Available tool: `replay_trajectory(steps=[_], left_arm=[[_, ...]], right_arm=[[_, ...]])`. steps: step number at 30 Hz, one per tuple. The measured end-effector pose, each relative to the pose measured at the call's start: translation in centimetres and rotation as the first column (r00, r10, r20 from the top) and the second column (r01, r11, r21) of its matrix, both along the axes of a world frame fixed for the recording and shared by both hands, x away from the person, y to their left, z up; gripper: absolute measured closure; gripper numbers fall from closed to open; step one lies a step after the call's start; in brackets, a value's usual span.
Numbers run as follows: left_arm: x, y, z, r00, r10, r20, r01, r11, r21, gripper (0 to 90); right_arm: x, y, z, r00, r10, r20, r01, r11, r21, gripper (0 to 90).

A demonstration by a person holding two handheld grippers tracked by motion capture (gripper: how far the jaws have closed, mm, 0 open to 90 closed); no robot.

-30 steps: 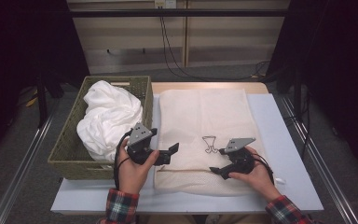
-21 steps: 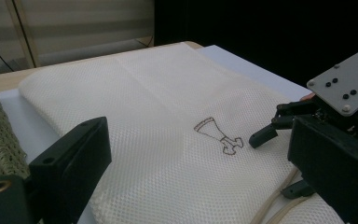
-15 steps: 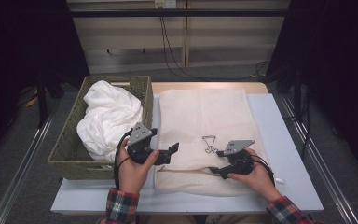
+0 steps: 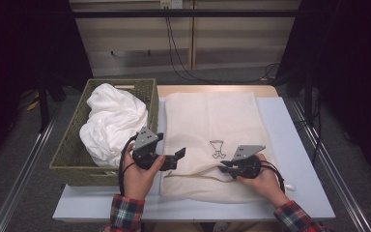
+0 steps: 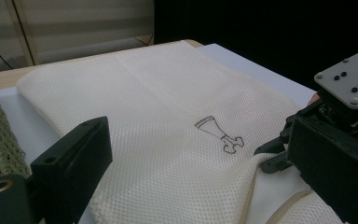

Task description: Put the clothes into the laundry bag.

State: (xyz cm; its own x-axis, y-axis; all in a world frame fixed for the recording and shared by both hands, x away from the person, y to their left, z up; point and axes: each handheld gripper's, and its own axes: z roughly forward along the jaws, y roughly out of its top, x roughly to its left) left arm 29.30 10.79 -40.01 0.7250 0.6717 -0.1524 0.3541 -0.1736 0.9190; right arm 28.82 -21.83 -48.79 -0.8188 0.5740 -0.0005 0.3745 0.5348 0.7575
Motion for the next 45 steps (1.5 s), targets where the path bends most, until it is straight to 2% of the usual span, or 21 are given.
replay_trajectory(steps=[5,9,12,15,16,17,20,21,24,27,30,32,33,35,37,38,41,44,45], left_arm=[[0.0,-0.1,-0.1,1.0000,-0.001,-0.001,0.001,0.9999,0.011,6.4],[0.0,0.0,-0.1,1.0000,-0.005,-0.002,0.005,1.0000,0.004,6.4],[0.0,-0.1,-0.1,1.0000,-0.006,-0.002,0.006,0.9998,0.018,6.4],[0.1,-0.2,-0.1,1.0000,-0.002,-0.008,0.002,0.9999,0.013,6.1],[0.1,-0.2,-0.1,1.0000,-0.002,-0.008,0.002,0.9999,0.013,6.1],[0.1,-0.1,-0.2,0.9999,-0.002,-0.012,0.002,0.9999,0.012,6.1],[0.2,-0.2,-0.3,0.9997,-0.005,-0.023,0.006,0.9999,0.010,6.0],[0.1,-0.3,-0.3,0.9997,-0.005,-0.024,0.005,0.9999,0.013,6.0],[0.1,-0.4,-0.2,0.9996,-0.006,-0.026,0.006,0.9999,0.010,5.9],[0.0,-0.4,-0.3,0.9995,-0.009,-0.031,0.009,0.9999,0.014,5.8],[-0.1,-0.2,-0.5,0.9992,-0.001,-0.040,0.002,0.9998,0.021,5.8],[-0.1,-0.1,-0.6,0.9992,-0.003,-0.040,0.004,0.9999,0.016,5.8],[-0.3,-0.1,-0.6,0.9988,-0.001,-0.049,0.002,1.0000,0.005,6.2],[-0.4,0.0,-0.6,0.9987,0.003,-0.051,-0.003,1.0000,0.004,6.1],[-0.5,-0.1,-0.6,0.9986,-0.005,-0.053,0.006,0.9999,0.013,5.8],[-0.6,-0.1,-0.5,0.9986,0.003,-0.054,-0.002,0.9998,0.022,5.8],[-0.7,-0.1,-0.4,0.9985,0.003,-0.054,-0.002,0.9999,0.014,5.9],[-0.8,-0.1,-0.5,0.9978,0.008,-0.066,-0.008,0.9999,0.008,5.9],[-0.8,-0.1,-0.5,0.9978,0.004,-0.067,-0.003,0.9999,0.015,5.8]], right_arm=[[0.2,0.0,0.0,1.0000,-0.009,-0.002,0.009,1.000,0.006,86.0],[0.3,0.0,0.1,0.9999,-0.015,0.000,0.015,1.000,0.000,87.3],[0.2,0.0,0.1,0.9997,-0.023,0.006,0.023,1.000,0.000,87.4],[0.4,-0.3,0.8,0.9993,-0.036,0.010,0.036,0.997,0.066,87.5],[0.4,-0.3,0.8,0.9993,-0.036,0.010,0.036,0.997,0.066,87.5],[0.7,-0.6,1.6,0.9991,-0.038,0.016,0.037,0.996,0.081,87.6],[1.0,-0.7,2.2,0.9992,-0.040,0.011,0.039,0.996,0.081,87.6],[1.3,-0.8,2.7,0.9993,-0.038,0.007,0.037,0.994,0.103,87.7],[1.5,-1.0,3.1,0.9991,-0.042,0.010,0.041,0.994,0.105,87.7],[1.9,-1.4,3.8,0.9994,-0.029,0.018,0.027,0.990,0.136,87.7],[2.2,-1.4,4.2,0.9994,-0.035,0.000,0.035,0.990,0.136,87.8],[2.3,-1.4,4.5,0.9995,-0.031,0.006,0.030,0.989,0.144,87.9],[2.6,-1.4,5.1,0.9997,-0.022,0.014,0.019,0.989,0.150,87.9],[2.7,-1.4,5.3,0.9996,-0.019,0.020,0.016,0.988,0.152,87.8],[3.2,-1.3,6.2,0.9994,-0.003,0.035,-0.003,0.988,0.155,87.8],[3.2,-1.3,6.2,0.9994,-0.003,0.035,-0.003,0.988,0.155,87.8],[3.8,-1.4,7.2,0.9992,0.019,0.035,-0.025,0.984,0.174,87.8],[4.1,-1.3,7.6,0.9989,0.022,0.041,-0.028,0.985,0.169,87.8],[4.5,-1.2,7.8,0.9992,0.028,0.028,-0.032,0.984,0.173,87.8]])
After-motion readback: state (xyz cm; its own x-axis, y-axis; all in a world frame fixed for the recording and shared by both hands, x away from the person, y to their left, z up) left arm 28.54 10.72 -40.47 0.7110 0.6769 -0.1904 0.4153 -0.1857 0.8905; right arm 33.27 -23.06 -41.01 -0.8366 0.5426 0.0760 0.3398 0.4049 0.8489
